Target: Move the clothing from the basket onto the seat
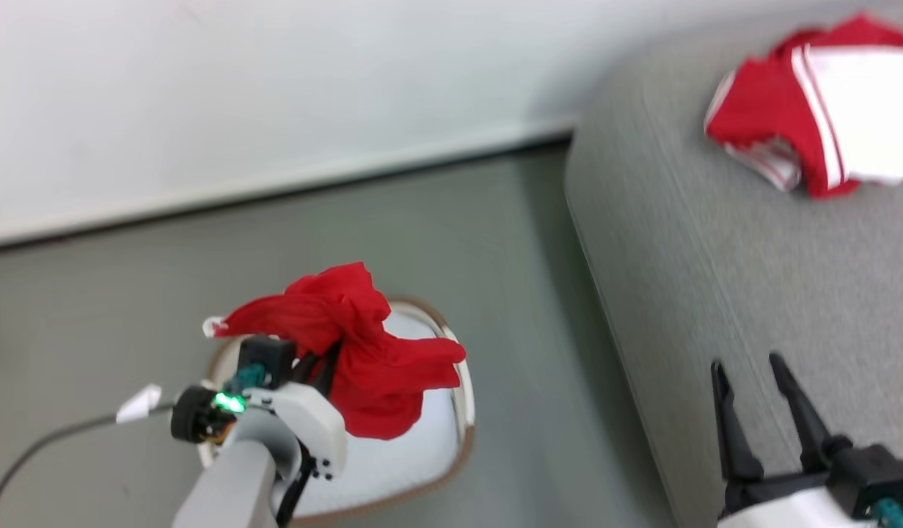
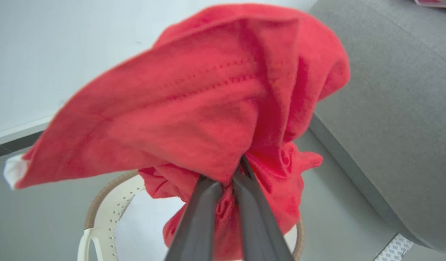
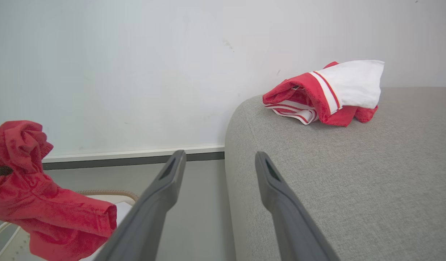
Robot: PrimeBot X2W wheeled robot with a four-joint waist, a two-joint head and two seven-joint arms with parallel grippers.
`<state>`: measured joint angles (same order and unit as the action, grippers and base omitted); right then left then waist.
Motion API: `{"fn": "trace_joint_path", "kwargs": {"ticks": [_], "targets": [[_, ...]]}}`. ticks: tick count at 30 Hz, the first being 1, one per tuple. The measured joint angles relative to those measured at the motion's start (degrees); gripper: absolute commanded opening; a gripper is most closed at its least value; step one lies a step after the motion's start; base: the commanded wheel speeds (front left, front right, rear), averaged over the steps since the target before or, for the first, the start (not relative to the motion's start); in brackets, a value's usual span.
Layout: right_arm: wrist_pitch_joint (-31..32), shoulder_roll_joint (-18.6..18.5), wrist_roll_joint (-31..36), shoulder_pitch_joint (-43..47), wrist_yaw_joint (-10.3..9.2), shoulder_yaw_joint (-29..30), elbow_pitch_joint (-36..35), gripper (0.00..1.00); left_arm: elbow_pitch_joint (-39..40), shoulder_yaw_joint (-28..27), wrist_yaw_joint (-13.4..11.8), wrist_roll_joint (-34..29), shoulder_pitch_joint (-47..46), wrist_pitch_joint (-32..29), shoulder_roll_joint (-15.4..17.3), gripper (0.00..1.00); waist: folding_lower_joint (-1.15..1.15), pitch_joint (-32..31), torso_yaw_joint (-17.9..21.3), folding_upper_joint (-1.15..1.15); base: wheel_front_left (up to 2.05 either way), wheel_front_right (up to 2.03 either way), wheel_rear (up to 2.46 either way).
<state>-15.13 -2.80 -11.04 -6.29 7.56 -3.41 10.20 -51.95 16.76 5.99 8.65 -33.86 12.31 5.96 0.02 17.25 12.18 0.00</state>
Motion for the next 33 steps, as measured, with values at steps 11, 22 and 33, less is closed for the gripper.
{"fn": "trace_joint_path", "kwargs": {"ticks": [11,22,33], "targets": [[0.0,0.0,2.7,6.0,0.0,-4.8,1.4,1.0,19.9,-1.2,-2.5,4.6,14.5,0.2,-1.7,0.0,0.0,-14.6,-5.4,0.0,0.0,0.0,0.0],[0.0,-1.6,3.7,2.0,0.0,-21.2,-0.1,1.0,43.4,0.8,-4.0,5.6,23.6,-9.6,0.3,0.0,-0.01,-20.3,-8.9,0.0,0.0,0.0,0.0],[2.2,-6.4,-5.0,-10.6,0.0,-37.8,8.9,1.0,50.9,9.3,-1.0,6.8,27.2,-15.9,-0.3,0.0,-0.02,-20.9,-10.0,0.0,0.0,0.0,0.0]]}}
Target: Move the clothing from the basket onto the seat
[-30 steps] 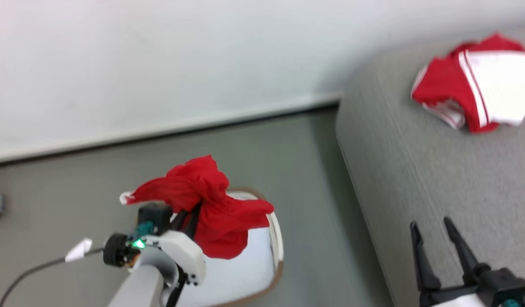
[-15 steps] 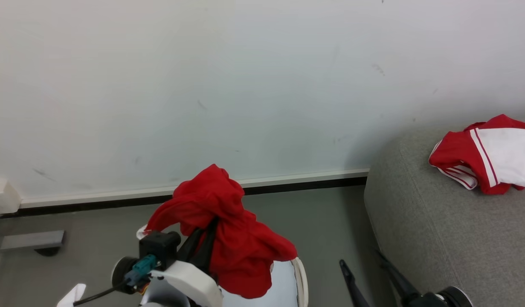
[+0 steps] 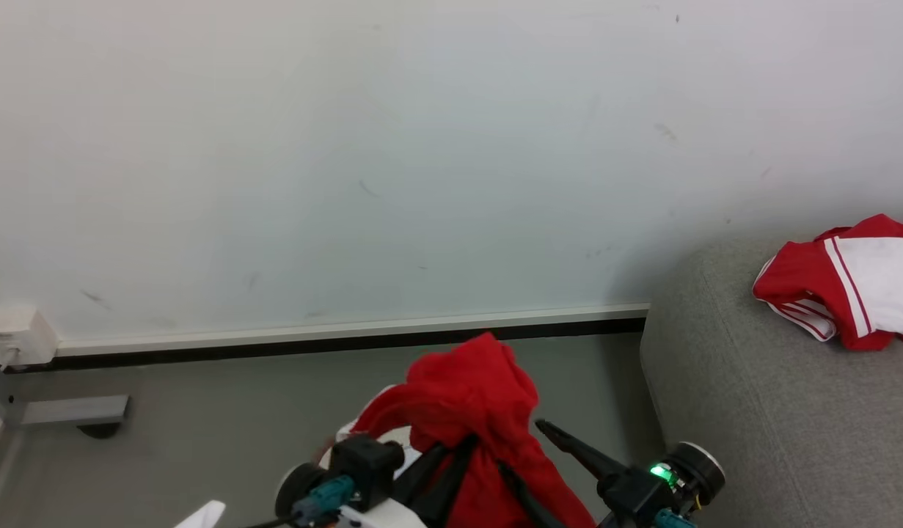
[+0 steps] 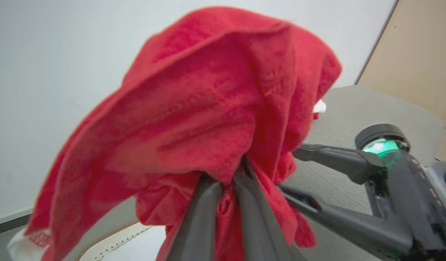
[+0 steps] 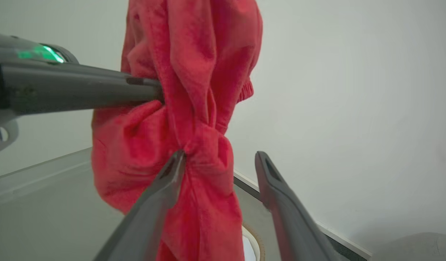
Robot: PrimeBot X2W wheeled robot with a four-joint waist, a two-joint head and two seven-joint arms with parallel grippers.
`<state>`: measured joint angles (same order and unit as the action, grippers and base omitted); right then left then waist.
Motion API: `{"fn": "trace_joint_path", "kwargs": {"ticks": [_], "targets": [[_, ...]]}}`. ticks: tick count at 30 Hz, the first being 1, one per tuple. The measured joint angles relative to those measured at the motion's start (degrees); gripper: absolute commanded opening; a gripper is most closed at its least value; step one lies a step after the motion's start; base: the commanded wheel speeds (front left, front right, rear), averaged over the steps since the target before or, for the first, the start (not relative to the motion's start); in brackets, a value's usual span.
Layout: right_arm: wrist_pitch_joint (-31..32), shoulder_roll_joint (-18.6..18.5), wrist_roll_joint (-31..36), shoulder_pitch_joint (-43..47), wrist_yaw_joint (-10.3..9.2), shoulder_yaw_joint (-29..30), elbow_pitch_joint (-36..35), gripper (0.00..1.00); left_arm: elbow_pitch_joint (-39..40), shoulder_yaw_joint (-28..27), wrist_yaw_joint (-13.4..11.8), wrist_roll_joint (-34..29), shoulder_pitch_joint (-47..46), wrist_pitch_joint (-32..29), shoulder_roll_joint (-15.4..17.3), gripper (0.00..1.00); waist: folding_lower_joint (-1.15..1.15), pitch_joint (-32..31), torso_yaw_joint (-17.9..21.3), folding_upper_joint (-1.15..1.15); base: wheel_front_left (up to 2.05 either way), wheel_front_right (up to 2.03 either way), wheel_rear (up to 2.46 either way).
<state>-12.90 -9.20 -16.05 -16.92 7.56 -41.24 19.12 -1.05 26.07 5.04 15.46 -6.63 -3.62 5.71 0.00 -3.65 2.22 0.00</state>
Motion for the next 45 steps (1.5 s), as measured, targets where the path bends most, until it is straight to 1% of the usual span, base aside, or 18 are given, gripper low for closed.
{"fn": "trace_joint_path", "kwargs": {"ticks": [4,7,8,9,10,13,14,15,16,20,25,28,34,41,45], "targets": [[0.7,0.2,-6.2,-2.2,0.0,-5.3,4.1,1.0,0.0,3.2,0.8,0.5,0.2,-0.5,-0.8,0.0,0.0,-0.1,-0.8,0.0,0.0,0.0,0.0],[1.3,0.7,-12.2,-3.0,0.0,-8.9,5.8,1.0,-0.5,4.7,1.0,1.0,0.1,-0.5,-1.2,0.0,0.0,-0.2,-1.3,0.0,0.0,0.0,0.0],[1.3,0.7,-13.8,-3.2,0.0,-9.8,6.2,0.45,-0.7,4.9,1.0,1.3,0.0,-0.4,-1.2,0.0,0.0,-0.2,-1.5,0.0,0.0,0.0,0.0],[1.1,0.7,-15.4,-3.5,0.0,-10.6,6.4,0.03,-0.9,5.1,1.0,1.3,-0.1,-0.3,-1.2,0.0,0.0,-0.2,-1.5,0.0,0.0,0.0,0.0],[0.9,0.5,-16.8,-4.0,0.0,-11.3,6.6,0.0,-1.1,5.3,1.0,1.5,-0.2,-0.3,-1.2,0.0,0.0,-0.2,-1.6,0.0,0.0,0.0,0.0],[0.2,-0.2,-20.1,-4.8,0.0,-12.6,7.0,0.0,-2.0,5.5,1.1,1.7,-0.3,-0.3,-1.1,0.0,0.0,-0.2,-1.5,0.0,0.0,0.0,0.0],[-0.2,-0.6,-21.0,-5.1,0.0,-12.6,7.1,0.0,-2.3,5.4,1.1,1.7,-0.3,-0.2,-1.0,0.24,0.0,-0.2,-1.4,0.0,0.0,0.0,0.0],[-0.4,-1.0,-22.0,-5.4,0.0,-12.5,7.2,0.0,-2.6,5.3,1.0,1.7,-0.3,0.1,-0.9,0.55,0.0,-0.2,-1.2,0.0,0.0,0.0,0.0],[-0.8,-1.5,-23.0,-5.5,0.0,-12.3,7.3,0.0,-2.9,5.1,0.9,1.7,-0.3,0.2,-0.7,1.0,0.0,-0.2,-1.0,0.0,0.0,0.0,0.0],[-1.4,-2.9,-26.9,-5.5,0.0,-9.8,7.4,0.0,-4.8,4.7,-0.1,1.5,-0.3,1.2,0.2,1.0,0.0,0.0,0.3,0.0,0.0,0.0,0.0],[-1.9,-5.7,-29.0,-5.5,0.0,-4.4,7.0,0.0,-6.6,5.1,-0.3,1.3,-0.2,1.8,0.3,1.0,0.0,0.5,2.9,0.0,0.0,0.0,0.0],[-2.1,-7.2,-28.8,-5.4,0.0,-0.7,6.5,0.0,-7.1,5.3,-0.5,1.2,-0.2,2.5,0.4,1.0,0.0,0.9,5.0,0.0,0.0,0.0,0.0],[-2.1,-8.8,-26.3,-3.9,0.0,6.0,3.9,0.0,-7.4,5.7,-0.8,1.2,-0.9,3.8,0.2,1.0,0.0,2.0,9.9,0.0,0.0,0.0,0.0],[-2.1,-8.7,-24.3,-2.0,-0.01,10.2,2.1,0.0,-7.4,6.4,-0.8,1.2,-2.2,4.8,-0.1,1.0,0.0,3.7,15.4,0.0,0.0,0.0,0.0],[-2.1,-8.4,-22.4,-2.6,-0.01,14.0,1.6,0.0,-6.8,6.8,-0.8,0.2,-3.8,4.9,0.1,1.0,0.0,6.4,17.0,0.0,0.0,0.0,0.0]]}}
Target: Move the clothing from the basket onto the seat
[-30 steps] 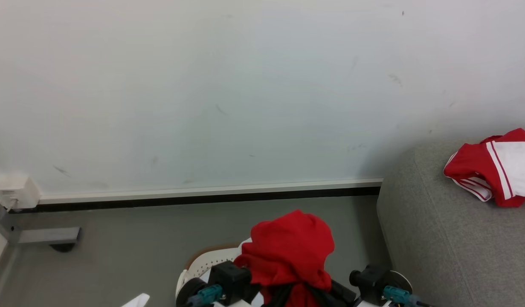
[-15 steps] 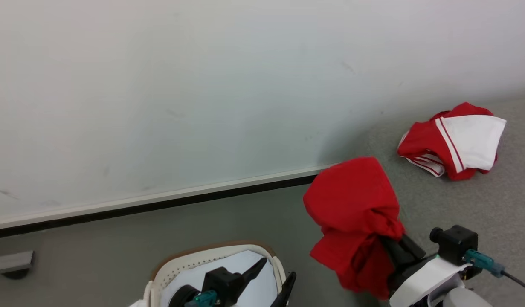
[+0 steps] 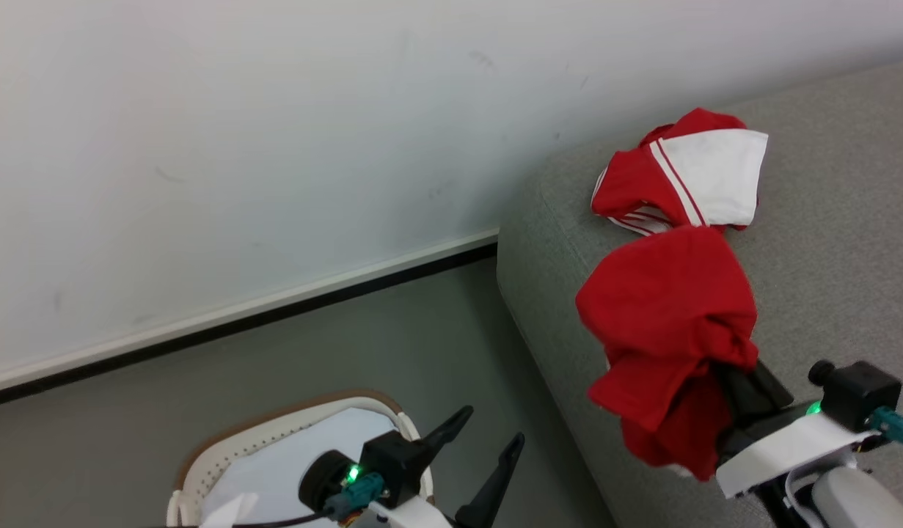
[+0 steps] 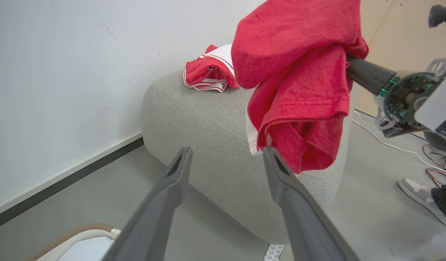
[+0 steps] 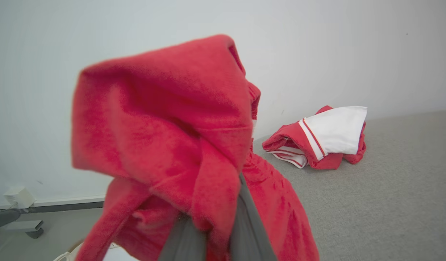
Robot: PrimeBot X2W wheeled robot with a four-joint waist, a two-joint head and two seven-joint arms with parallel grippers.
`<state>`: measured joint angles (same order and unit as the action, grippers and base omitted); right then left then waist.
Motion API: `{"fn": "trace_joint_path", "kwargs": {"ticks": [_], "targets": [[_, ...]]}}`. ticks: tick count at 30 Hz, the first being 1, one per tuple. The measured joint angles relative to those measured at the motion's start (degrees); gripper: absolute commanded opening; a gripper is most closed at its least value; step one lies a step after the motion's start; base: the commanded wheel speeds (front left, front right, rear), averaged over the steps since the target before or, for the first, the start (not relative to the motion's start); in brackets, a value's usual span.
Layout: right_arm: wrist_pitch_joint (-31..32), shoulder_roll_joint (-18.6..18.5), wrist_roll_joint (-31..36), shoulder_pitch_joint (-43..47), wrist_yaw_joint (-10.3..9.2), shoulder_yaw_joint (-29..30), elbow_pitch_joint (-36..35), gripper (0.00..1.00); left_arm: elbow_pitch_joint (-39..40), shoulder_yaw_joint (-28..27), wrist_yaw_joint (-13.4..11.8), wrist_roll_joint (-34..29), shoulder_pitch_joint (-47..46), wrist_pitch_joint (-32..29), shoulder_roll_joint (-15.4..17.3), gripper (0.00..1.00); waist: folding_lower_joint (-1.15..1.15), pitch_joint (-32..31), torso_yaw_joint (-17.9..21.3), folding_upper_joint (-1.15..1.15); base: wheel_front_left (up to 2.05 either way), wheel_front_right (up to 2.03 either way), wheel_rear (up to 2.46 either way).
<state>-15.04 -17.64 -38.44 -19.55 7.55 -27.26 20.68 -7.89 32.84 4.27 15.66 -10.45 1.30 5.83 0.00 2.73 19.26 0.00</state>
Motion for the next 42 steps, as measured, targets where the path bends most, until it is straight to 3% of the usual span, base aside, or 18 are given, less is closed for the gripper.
{"fn": "trace_joint_path", "kwargs": {"ticks": [7,15,22,27,29,30,31,32,35,42], "targets": [[0.0,0.7,4.7,-10.6,0.01,14.0,0.8,0.0,2.7,-0.6,0.8,-1.2,-6.3,-0.3,2.4,1.0,-0.01,8.7,0.1,0.0,0.0,0.0,0.0],[5.6,-3.0,12.2,-31.7,0.0,35.9,8.4,0.0,5.0,-3.0,1.0,-1.8,-12.5,-0.6,4.9,1.0,-0.02,21.3,-2.5,0.0,0.0,0.0,0.0],[10.3,-7.1,26.9,-45.9,0.01,54.2,17.3,0.0,6.9,-4.4,1.3,-2.2,-17.9,0.5,5.9,1.0,-0.03,33.2,-6.4,0.0,0.0,0.0,0.0],[8.8,-6.3,36.2,-48.9,0.0,65.6,21.9,0.0,7.2,-4.8,1.2,-2.3,-20.7,2.9,5.4,1.0,-0.03,39.6,-10.9,0.0,0.0,0.0,0.0],[7.9,-4.7,39.4,-48.8,0.0,68.6,23.9,0.04,7.0,-4.8,1.2,-2.6,-21.2,3.4,5.4,1.0,-0.02,41.2,-12.8,0.0,0.0,0.0,0.0],[6.7,-3.7,40.8,-48.9,0.01,69.9,24.4,0.36,6.8,-4.8,1.2,-2.6,-21.4,3.7,5.5,1.0,-0.03,41.9,-13.6,0.0,0.0,0.0,0.0],[5.8,-2.8,42.0,-48.9,0.01,70.7,25.1,0.91,6.6,-4.8,1.2,-2.6,-21.5,3.9,5.6,1.0,-0.03,42.4,-14.3,0.0,0.0,0.0,0.0],[5.2,-2.0,43.5,-48.8,0.01,70.8,25.9,1.0,6.3,-4.7,1.2,-2.9,-21.6,4.1,5.7,1.0,-0.03,42.8,-14.8,0.0,0.0,0.0,0.0],[2.6,-0.2,46.1,-48.2,0.01,68.7,27.2,1.0,5.6,-4.7,1.2,-3.1,-21.6,4.9,5.8,1.0,-0.02,42.0,-15.3,0.0,0.0,0.0,0.0],[0.3,2.1,45.5,-39.9,0.01,56.5,25.1,1.0,2.8,-4.5,0.6,-1.6,-19.3,6.2,5.6,1.0,-0.01,35.2,-14.0,0.0,0.0,0.0,0.0]]}}
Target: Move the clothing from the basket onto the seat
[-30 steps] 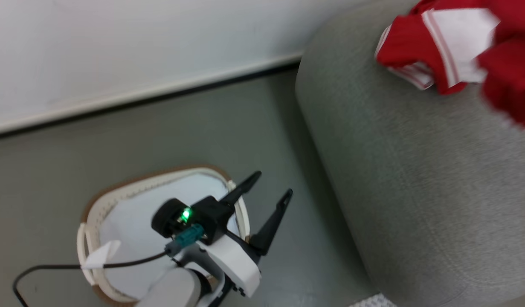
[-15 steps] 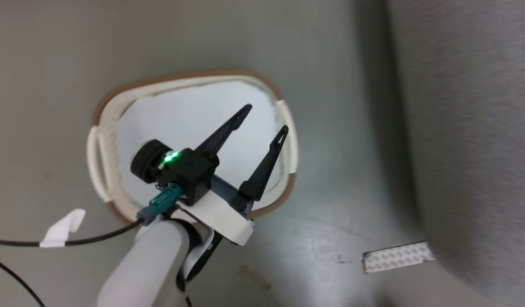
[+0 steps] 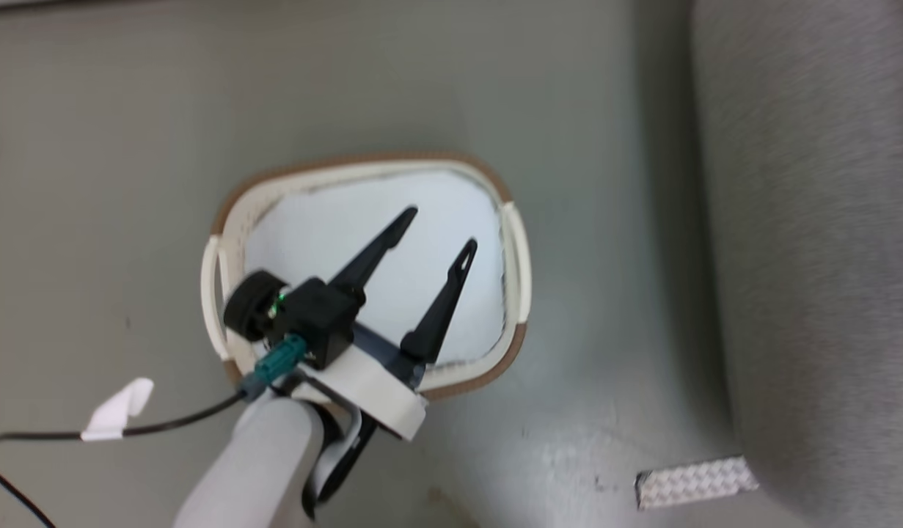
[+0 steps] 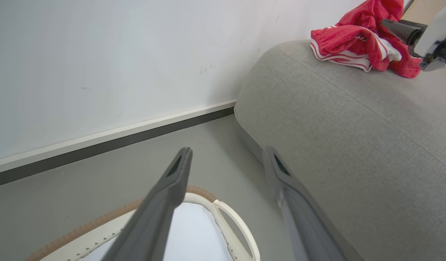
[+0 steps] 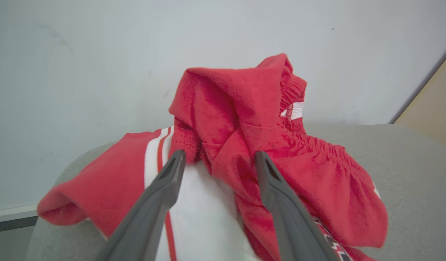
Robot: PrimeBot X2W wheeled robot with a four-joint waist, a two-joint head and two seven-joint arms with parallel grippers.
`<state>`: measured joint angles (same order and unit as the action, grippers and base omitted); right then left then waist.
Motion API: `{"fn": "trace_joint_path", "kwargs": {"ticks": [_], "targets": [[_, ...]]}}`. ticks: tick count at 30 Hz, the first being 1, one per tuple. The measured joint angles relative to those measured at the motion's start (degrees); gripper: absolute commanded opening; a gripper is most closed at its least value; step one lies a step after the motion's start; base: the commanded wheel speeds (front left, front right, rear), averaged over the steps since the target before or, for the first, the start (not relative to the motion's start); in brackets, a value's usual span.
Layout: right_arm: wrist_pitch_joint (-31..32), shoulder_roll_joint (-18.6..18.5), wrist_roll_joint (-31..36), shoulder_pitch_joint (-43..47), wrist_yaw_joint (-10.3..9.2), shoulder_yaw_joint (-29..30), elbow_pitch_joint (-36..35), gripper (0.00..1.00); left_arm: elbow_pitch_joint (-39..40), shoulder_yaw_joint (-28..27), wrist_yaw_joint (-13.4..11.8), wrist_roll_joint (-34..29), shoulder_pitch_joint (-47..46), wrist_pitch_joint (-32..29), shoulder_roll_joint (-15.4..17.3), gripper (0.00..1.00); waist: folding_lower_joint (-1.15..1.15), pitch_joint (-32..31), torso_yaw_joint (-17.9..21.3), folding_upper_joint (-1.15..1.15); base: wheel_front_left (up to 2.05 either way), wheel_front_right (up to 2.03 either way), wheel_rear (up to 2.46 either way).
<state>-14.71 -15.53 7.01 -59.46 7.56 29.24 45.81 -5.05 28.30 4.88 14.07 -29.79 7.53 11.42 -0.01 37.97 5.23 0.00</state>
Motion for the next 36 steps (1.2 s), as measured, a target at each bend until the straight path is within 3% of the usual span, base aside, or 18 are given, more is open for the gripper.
{"fn": "trace_joint_path", "kwargs": {"ticks": [7,15,23,29,36], "targets": [[-0.4,4.8,-5.9,14.8,0.0,-12.0,-11.4,1.0,-2.6,-0.4,-1.7,2.1,5.9,1.3,-0.5,1.0,0.02,-11.0,2.0,0.0,0.0,0.0,0.0],[-0.4,7.3,-9.3,33.0,0.0,-22.4,-22.1,1.0,-4.5,-1.8,-4.4,4.9,12.9,3.4,-0.9,1.0,0.03,-24.0,2.7,0.0,0.0,0.0,0.0],[-0.4,11.0,-11.9,48.7,0.0,-28.1,-27.9,1.0,-7.3,-4.3,-7.4,6.5,21.8,5.3,0.9,1.0,0.04,-34.4,0.9,0.0,0.0,0.0,0.0],[-0.4,12.4,-14.3,57.4,0.0,-31.2,-31.8,1.0,-10.1,-7.2,-9.0,7.3,26.5,7.1,1.9,1.0,0.03,-38.4,-2.1,0.0,0.0,0.0,0.0],[-0.4,12.7,-16.6,62.2,0.0,-32.8,-32.5,1.0,-11.9,-12.4,-7.6,6.7,30.9,7.5,2.0,1.0,0.03,-40.4,-4.1,0.0,0.0,0.0,0.0]]}}
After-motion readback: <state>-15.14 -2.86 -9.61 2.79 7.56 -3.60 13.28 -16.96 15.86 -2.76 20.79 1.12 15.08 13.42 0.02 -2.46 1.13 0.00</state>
